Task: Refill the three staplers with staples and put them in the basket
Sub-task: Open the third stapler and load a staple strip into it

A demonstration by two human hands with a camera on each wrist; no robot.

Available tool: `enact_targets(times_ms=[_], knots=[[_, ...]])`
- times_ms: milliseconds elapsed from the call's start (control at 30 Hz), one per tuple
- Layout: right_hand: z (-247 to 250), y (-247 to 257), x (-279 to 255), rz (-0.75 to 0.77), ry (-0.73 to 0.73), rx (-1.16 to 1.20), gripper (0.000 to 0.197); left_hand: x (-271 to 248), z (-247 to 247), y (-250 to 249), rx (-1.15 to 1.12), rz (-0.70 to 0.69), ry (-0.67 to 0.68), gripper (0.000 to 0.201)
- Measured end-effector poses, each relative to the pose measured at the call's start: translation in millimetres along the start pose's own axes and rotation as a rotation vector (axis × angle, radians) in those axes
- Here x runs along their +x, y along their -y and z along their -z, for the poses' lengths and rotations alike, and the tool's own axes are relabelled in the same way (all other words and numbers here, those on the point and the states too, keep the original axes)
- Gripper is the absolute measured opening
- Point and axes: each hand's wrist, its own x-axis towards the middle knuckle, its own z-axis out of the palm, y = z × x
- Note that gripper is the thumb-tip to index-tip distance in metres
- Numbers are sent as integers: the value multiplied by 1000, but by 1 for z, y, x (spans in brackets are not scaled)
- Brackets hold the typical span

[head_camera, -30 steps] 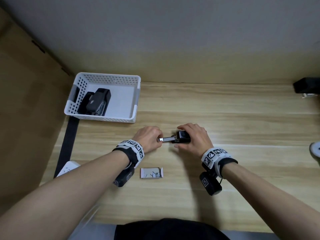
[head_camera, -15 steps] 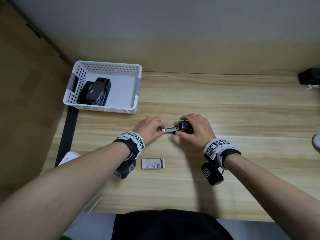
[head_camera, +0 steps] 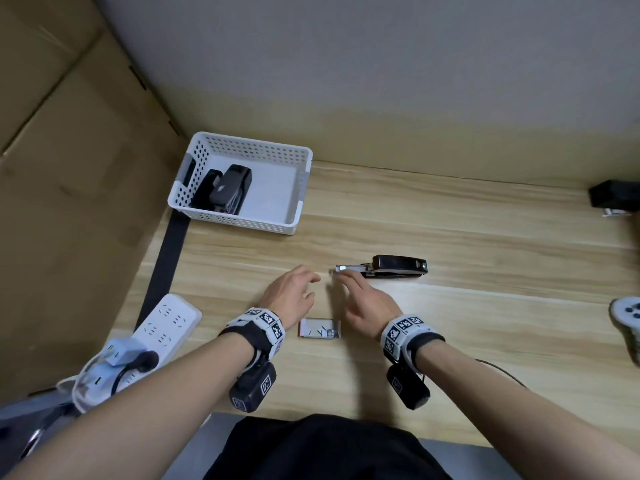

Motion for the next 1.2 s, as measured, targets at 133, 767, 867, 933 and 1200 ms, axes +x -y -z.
enact_targets(times_ms=[133,767,867,933,1200], knots=[[1,-1,6,-26,-6,-49,60,-15,3,6,0,10,43,27],[10,-3,-32,-201,-54,-152,43,-5,1,-9,20,-44,141,27],[10,10,-28,-126,-45,-76,33,-12,4,-3,50,-46,182,29],[5,19,-25,-84,-15,-36,25,-18,4,5,70,-45,209,30],[-29,40,-16,-71,86,-52,15,-36,-15,29,127,-126,273,36]])
